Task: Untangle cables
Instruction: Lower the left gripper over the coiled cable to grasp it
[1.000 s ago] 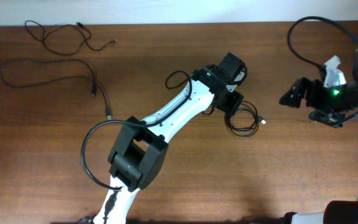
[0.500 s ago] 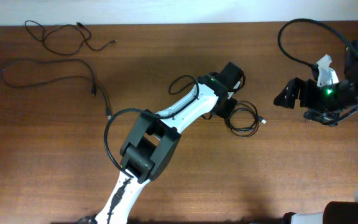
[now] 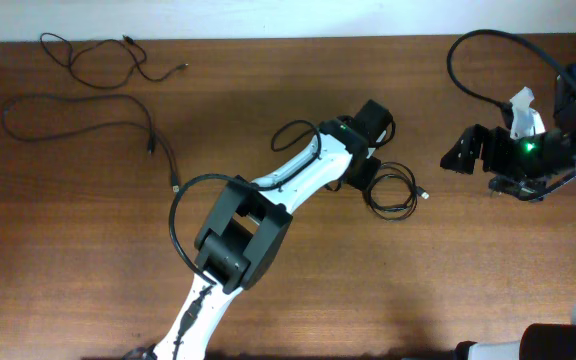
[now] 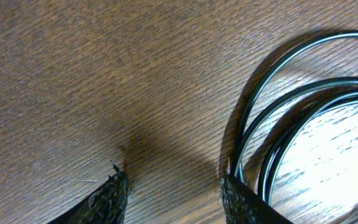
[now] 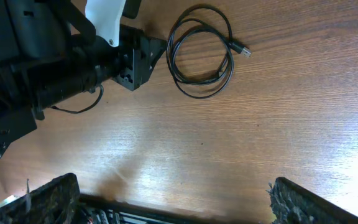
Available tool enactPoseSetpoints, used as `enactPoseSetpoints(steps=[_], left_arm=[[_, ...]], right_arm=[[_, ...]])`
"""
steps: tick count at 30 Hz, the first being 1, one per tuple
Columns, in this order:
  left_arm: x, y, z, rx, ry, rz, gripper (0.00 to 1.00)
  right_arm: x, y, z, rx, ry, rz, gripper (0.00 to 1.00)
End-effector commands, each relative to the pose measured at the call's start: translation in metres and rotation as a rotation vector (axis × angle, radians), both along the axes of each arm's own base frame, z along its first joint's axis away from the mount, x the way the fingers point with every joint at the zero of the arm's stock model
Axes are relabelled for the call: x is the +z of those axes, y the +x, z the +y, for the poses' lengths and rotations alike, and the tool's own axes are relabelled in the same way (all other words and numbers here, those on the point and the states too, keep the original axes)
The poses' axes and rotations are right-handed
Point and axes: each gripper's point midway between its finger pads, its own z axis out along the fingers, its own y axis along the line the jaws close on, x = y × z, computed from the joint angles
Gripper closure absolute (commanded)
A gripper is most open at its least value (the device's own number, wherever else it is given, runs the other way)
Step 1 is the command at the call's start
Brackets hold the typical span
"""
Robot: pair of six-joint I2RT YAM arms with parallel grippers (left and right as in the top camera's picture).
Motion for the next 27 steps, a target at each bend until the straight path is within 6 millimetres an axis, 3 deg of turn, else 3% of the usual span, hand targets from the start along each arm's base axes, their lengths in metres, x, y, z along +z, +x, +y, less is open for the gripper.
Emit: enactPoseSetpoints(steps=[1, 6, 9, 17, 22, 27], left_arm=[[-0.007, -0.001, 0.002, -0.004, 0.028, 0.033, 0.49], [0.034, 0.007, -0.008, -0.008, -0.004, 0.014, 0.49], [0.045, 0.001, -0.023, -0.035, -0.079, 0.051, 0.45], [0.012, -0.011, -0.018, -0.037, -0.037, 0.125, 0.46], [-0.016, -0.005, -0.003, -0.014, 0.059, 0.112, 0.45], [-0.020, -0.002, 0.003, -0.004, 0.091, 0.096, 0.50]], right_arm=[[-0.002, 0.000, 0.000, 0.016, -0.012, -0.005, 0.02], [-0.002, 0.001, 0.000, 0.016, -0.013, -0.010, 0.02], [-0.002, 0.002, -0.001, 0.016, -0.013, -0.009, 0.01], [-0.011, 0.005, -0.001, 0.016, -0.006, 0.023, 0.02], [-0.013, 0.004, -0.001, 0.016, -0.004, 0.030, 0.02], [-0.013, 0.004, -0.001, 0.016, -0.004, 0.030, 0.01]])
